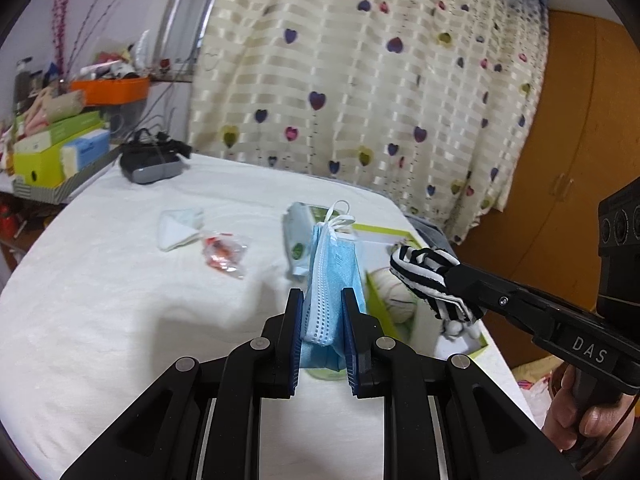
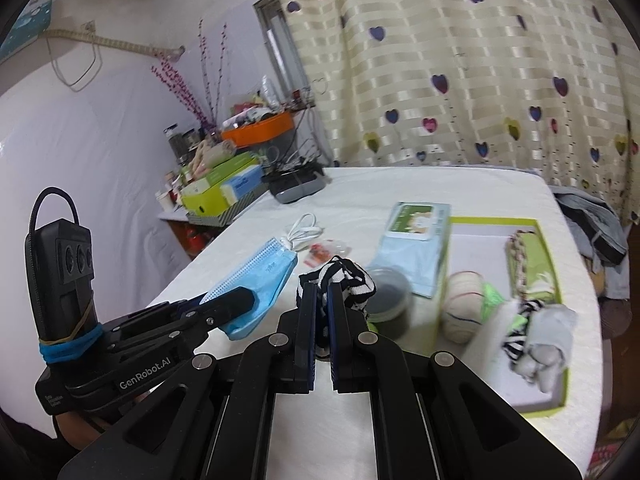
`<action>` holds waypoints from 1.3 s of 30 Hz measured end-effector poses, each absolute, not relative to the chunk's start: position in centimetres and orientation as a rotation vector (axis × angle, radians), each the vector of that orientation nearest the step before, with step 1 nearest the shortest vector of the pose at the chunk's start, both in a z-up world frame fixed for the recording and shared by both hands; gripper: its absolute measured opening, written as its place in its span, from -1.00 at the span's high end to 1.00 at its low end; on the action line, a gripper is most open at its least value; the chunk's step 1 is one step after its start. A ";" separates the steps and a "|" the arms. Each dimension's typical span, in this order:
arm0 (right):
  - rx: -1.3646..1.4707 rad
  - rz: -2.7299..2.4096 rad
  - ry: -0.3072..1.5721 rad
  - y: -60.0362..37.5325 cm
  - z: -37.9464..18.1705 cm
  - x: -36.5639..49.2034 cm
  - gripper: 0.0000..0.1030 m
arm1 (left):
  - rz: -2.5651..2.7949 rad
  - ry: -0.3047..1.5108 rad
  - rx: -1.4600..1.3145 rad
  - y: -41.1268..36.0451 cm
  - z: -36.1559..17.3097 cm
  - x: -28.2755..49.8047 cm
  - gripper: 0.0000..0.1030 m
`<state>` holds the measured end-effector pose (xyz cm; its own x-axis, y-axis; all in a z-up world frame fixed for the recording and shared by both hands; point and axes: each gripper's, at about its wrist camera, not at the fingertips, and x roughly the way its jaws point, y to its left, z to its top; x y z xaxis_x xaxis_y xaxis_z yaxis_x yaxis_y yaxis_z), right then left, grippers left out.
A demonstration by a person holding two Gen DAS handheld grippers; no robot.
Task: Organize soft objects
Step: 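Carry the striped sock and blue mask over the green box and lower them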
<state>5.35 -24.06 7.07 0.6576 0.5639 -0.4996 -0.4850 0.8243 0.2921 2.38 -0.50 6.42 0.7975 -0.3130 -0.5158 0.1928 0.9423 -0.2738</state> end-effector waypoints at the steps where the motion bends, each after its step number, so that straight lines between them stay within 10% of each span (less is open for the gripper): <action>1: 0.146 0.584 0.608 -24.8 7.1 5.3 0.90 | -0.283 0.589 -0.208 -1.0 6.5 2.4 0.67; 39: 0.289 0.378 0.675 -37.1 2.4 6.6 0.90 | -0.486 0.693 -0.092 -12.1 4.4 4.5 0.67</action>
